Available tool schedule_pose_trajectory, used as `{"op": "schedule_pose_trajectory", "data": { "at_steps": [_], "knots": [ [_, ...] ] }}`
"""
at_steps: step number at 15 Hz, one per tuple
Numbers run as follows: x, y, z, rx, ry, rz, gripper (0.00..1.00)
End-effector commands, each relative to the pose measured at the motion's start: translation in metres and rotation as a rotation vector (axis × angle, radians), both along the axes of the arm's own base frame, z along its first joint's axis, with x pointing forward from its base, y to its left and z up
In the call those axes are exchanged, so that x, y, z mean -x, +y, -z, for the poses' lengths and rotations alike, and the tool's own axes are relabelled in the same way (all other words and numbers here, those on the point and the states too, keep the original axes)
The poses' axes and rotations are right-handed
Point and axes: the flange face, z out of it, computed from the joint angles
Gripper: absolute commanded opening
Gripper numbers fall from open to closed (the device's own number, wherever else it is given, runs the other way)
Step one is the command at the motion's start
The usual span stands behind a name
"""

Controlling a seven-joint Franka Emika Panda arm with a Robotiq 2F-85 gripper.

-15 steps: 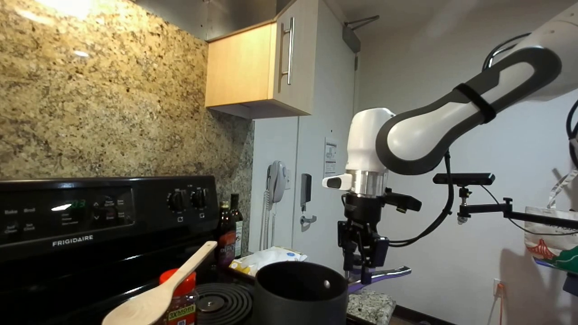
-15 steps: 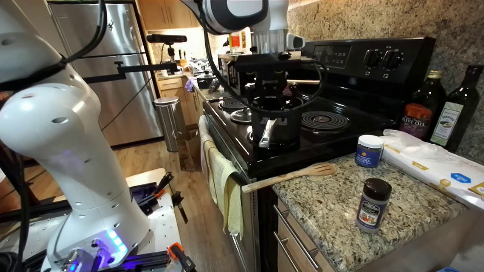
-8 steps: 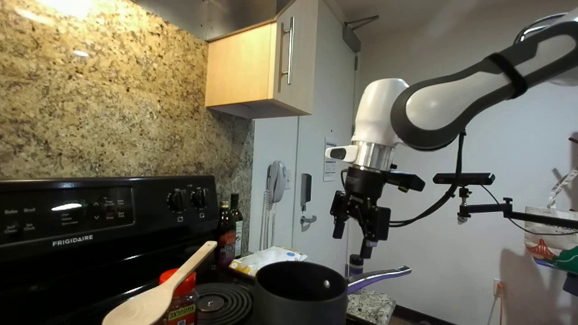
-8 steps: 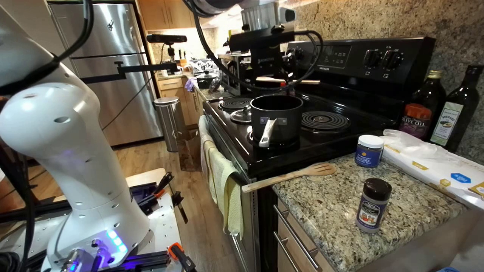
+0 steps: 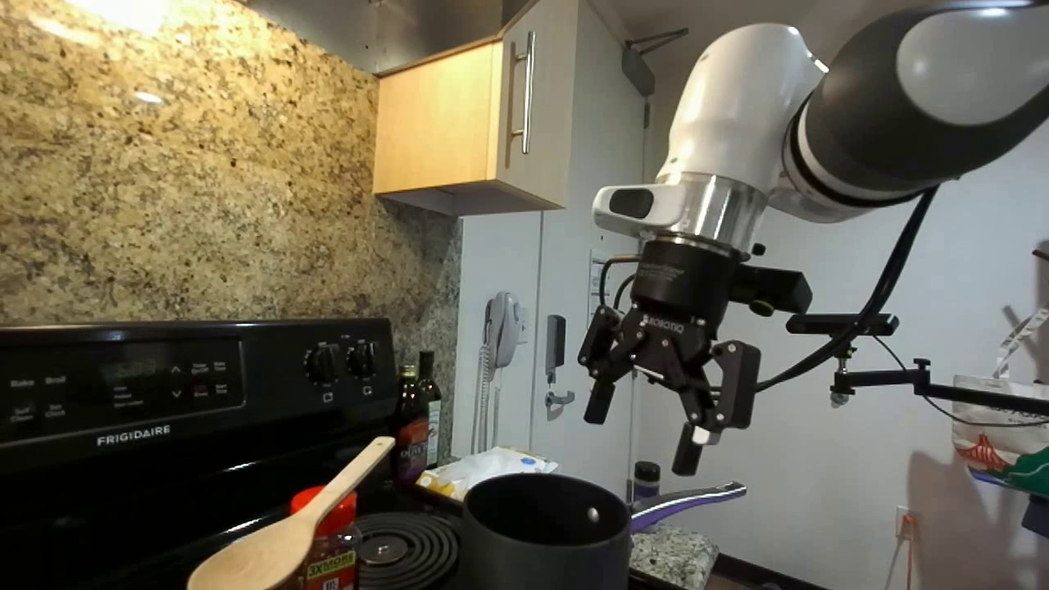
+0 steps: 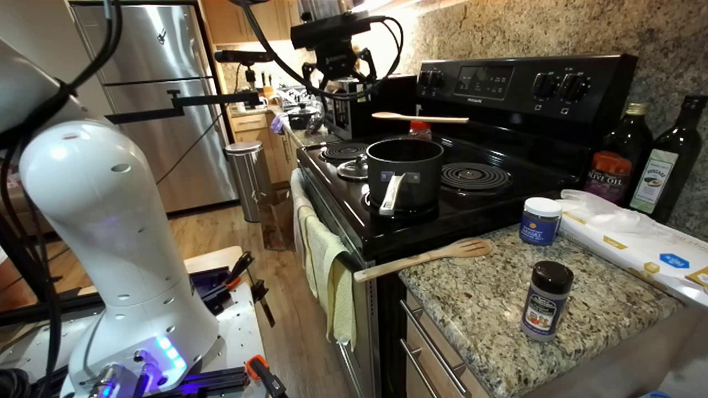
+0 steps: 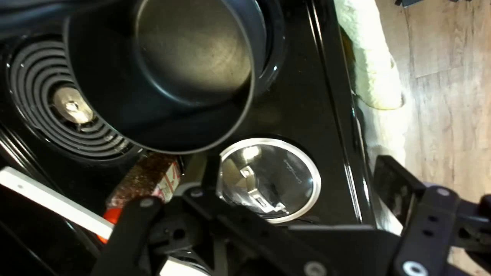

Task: Take the wooden spoon out of the pot then put the lid on it

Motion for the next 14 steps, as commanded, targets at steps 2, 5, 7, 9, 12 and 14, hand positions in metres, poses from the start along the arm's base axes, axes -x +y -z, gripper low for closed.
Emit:
{"op": "schedule_pose_trajectory", "data": {
  "at_steps": [2, 5, 7, 9, 12, 14],
  "knots": [
    [0.003, 0.009, 0.002, 0.007, 0.006, -0.019, 1.0],
    [0.002, 0.006, 0.002, 0.005, 0.007, -0.012, 1.0],
    [0.002, 0.006, 0.002, 0.005, 0.007, -0.012, 1.0],
    [-0.013, 0.03, 0.009, 0.036, 0.022, -0.084, 1.0],
    [-0.037, 0.079, 0.026, 0.074, 0.059, -0.225, 1.0],
    [-0.054, 0.12, 0.043, 0.099, 0.076, -0.316, 1.0]
  ]
}}
